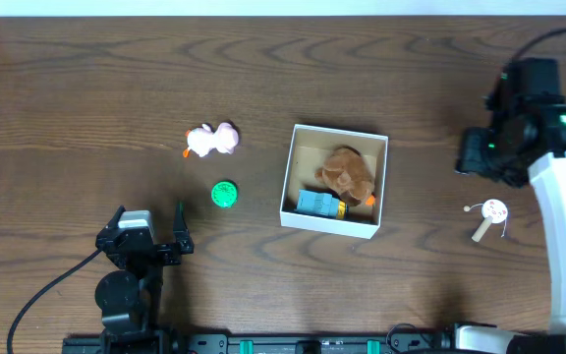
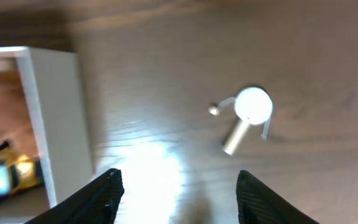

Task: Pack container
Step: 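Open the right gripper and withdraw it to the right, then lower the right gripper onto the pig rattle drum handle and grasp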

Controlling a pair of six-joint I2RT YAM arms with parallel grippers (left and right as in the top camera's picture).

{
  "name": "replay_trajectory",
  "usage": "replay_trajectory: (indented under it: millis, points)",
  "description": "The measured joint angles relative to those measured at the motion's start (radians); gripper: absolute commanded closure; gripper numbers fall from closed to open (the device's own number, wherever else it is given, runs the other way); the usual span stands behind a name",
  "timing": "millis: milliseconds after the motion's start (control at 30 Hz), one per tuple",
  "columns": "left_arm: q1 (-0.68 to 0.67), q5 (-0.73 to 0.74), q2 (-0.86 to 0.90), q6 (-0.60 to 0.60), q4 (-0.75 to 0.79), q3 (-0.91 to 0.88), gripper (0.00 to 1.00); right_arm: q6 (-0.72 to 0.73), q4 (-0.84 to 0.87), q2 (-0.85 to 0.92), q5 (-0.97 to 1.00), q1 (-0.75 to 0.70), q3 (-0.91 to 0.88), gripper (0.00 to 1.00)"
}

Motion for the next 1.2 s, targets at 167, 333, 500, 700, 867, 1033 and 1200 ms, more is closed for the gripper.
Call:
replay_trajectory:
  millis: [167, 333, 500, 700, 867, 1033, 1200]
  points:
    - [0.000, 0.000, 0.000, 0.000, 0.000, 0.000, 0.02, 0.042, 0.112, 0.000, 0.001, -0.099, -0.154, 0.37]
    - [0.000, 0.000, 0.000, 0.000, 0.000, 0.000, 0.02, 0.058, 0.285, 0.001, 0.000, -0.136, -0.347, 0.35]
    - [0.000, 0.000, 0.000, 0.000, 0.000, 0.000, 0.02, 0.079, 0.422, 0.001, 0.001, -0.146, -0.475, 0.35]
    - [0.000, 0.000, 0.000, 0.000, 0.000, 0.000, 0.02, 0.113, 0.511, 0.001, 0.014, -0.199, -0.572, 0.35]
    - [0.000, 0.000, 0.000, 0.000, 0.000, 0.000, 0.02, 0.128, 0.568, 0.001, 0.019, -0.247, -0.637, 0.32]
    - [0.000, 0.000, 0.000, 0.000, 0.000, 0.000, 0.02, 0.132, 0.628, 0.001, 0.024, -0.274, -0.695, 0.30]
    - [0.000, 0.000, 0.000, 0.000, 0.000, 0.000, 0.02, 0.134, 0.663, 0.001, 0.026, -0.274, -0.720, 0.28]
